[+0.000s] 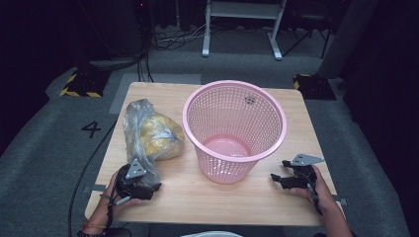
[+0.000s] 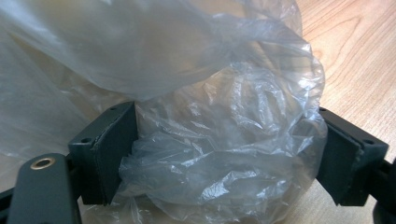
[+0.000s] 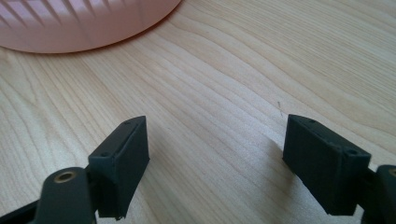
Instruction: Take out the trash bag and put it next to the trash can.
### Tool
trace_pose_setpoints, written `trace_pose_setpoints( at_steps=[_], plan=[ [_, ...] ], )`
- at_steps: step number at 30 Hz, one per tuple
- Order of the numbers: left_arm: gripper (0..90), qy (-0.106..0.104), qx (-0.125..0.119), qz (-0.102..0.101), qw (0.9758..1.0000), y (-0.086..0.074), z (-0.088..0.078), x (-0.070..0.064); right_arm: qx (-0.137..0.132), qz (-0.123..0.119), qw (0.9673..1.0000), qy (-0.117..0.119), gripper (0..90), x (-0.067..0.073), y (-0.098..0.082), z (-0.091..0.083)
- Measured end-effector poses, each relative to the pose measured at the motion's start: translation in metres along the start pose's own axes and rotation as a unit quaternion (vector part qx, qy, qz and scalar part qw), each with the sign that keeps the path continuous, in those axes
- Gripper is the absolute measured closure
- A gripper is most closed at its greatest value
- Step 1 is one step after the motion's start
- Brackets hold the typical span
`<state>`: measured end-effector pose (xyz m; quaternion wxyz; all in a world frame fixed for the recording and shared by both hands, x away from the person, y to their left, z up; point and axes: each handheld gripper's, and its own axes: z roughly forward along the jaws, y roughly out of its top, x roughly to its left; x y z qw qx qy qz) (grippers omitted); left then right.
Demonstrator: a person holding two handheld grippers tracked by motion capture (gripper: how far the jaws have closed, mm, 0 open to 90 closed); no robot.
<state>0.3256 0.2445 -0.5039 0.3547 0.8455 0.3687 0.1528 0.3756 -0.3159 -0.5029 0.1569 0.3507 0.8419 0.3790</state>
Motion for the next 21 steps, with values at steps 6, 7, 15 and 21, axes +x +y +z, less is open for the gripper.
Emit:
trace_pose_setpoints(
  at_steps=[6, 7, 15, 21],
  plan=[
    [15.7, 0.0, -0.001, -0.003, 1.0, 0.0003, 0.0007, -0.0001, 0.001, -0.001, 1.0, 0.001, 21.9, 0.0002, 0.0005, 0.0007],
    [15.8, 0.0, -0.001, -0.003, 1.0, 0.0004, 0.0008, 0.0, 0.001, -0.002, 1.0, 0.001, 21.8, 0.0002, 0.0005, 0.0008],
    [15.9, 0.001, 0.0, -0.003, 1.0, 0.0007, 0.0009, 0.0003, 0.001, -0.005, 1.0, 0.003, 21.7, 0.0001, 0.001, 0.0013],
    [15.9, 0.002, 0.0, -0.002, 1.0, 0.0011, 0.0011, 0.0007, 0.001, -0.005, 1.0, 0.002, 21.6, 0.0002, 0.001, 0.0013]
  ],
)
